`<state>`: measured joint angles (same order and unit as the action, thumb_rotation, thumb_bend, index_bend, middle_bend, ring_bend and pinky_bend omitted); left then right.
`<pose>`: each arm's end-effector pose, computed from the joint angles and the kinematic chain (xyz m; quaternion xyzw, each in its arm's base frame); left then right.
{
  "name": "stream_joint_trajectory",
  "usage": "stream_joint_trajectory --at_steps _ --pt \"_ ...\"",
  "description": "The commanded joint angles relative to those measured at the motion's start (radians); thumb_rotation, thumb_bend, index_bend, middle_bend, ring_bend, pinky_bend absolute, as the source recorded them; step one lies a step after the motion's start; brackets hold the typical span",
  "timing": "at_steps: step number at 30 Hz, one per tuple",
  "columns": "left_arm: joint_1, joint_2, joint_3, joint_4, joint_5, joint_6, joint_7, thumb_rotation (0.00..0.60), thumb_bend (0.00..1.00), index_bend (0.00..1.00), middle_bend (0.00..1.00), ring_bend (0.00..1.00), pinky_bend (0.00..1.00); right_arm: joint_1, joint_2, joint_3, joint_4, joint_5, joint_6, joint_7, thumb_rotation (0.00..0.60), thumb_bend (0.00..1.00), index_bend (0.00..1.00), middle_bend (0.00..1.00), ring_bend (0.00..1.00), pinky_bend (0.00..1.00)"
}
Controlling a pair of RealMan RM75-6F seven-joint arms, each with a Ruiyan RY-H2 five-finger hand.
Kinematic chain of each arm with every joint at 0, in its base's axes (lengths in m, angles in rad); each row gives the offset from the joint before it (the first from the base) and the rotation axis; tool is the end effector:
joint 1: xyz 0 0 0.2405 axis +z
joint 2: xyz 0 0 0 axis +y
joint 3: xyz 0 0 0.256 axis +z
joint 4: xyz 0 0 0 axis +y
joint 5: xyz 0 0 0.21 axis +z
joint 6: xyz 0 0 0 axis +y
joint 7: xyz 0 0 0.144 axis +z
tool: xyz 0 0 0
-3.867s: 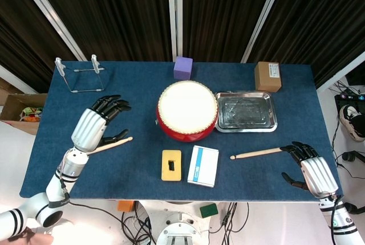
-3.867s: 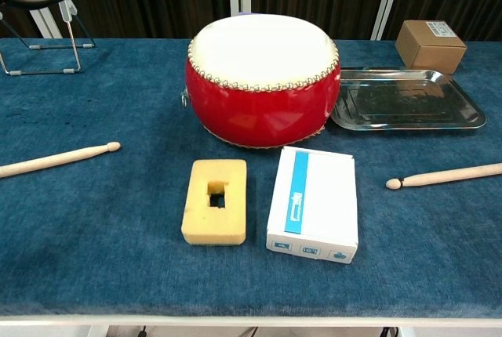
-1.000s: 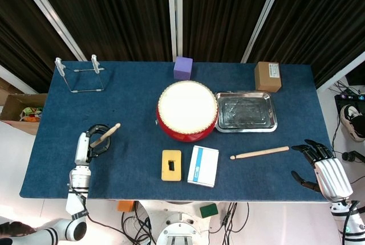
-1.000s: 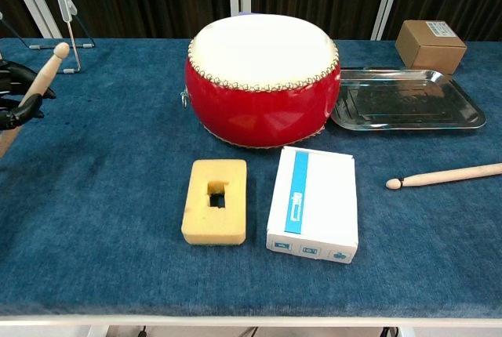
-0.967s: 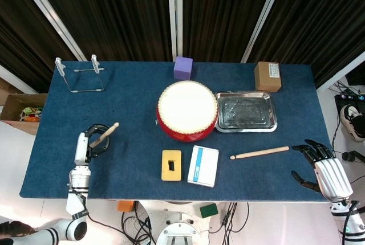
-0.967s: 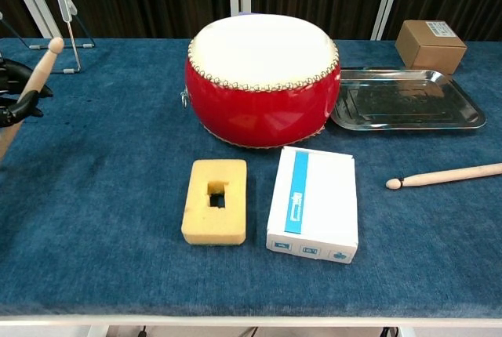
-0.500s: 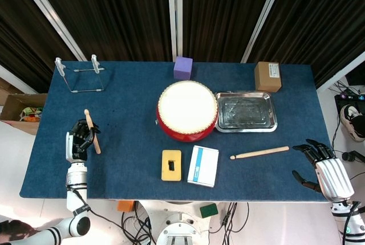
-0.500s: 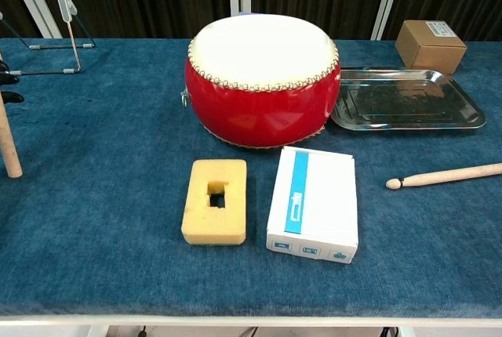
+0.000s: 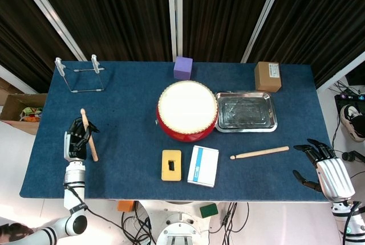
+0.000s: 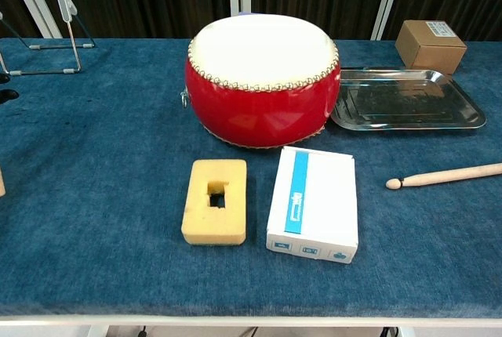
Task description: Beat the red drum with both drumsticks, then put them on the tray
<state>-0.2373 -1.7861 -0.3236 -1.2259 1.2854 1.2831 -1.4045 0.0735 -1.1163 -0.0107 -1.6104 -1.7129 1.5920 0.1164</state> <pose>-0.2770 0.2692 -0.0055 -0.0157 -0.6897 -0.7143 0.1180 -0.2843 -0.1616 0.1539 0.6224 -0.3690 0.4667 0.5085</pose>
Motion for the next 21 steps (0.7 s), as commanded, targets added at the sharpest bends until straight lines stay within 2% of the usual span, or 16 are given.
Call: stream_joint_trajectory --at_steps 1,5,9,12,21 --pt "0.003 0.002 -0.007 -0.008 -0.002 0.004 -0.001 0.6 0.21 0.44 0.61 0.58 0.58 -0.001 0.0 0.002 -0.001 0.001 0.003 0.0 0.6 0.18 0.32 0.37 0.16 0.27" --pt "0.01 0.005 -0.012 -0.023 -0.007 0.012 0.018 0.592 0.16 0.46 0.64 0.61 0.62 -0.002 -0.001 0.002 0.0 0.001 0.003 0.001 0.6 0.18 0.32 0.37 0.16 0.27" --pt "0.016 0.006 -0.005 -0.019 -0.005 0.021 0.059 0.499 0.13 0.52 0.68 0.65 0.66 -0.001 0.001 0.003 -0.001 -0.001 0.002 0.001 0.6 0.18 0.32 0.37 0.16 0.27" --pt "0.022 0.005 0.007 -0.006 0.007 0.041 0.11 0.459 0.11 0.59 0.72 0.69 0.71 -0.001 0.003 0.003 -0.003 0.0 0.002 0.001 0.6 0.18 0.32 0.37 0.16 0.27" --pt "0.041 0.004 0.046 0.03 0.026 0.071 0.237 0.451 0.1 0.69 0.79 0.76 0.8 0.0 0.003 0.005 -0.002 0.002 0.001 0.007 0.6 0.18 0.32 0.37 0.16 0.27"
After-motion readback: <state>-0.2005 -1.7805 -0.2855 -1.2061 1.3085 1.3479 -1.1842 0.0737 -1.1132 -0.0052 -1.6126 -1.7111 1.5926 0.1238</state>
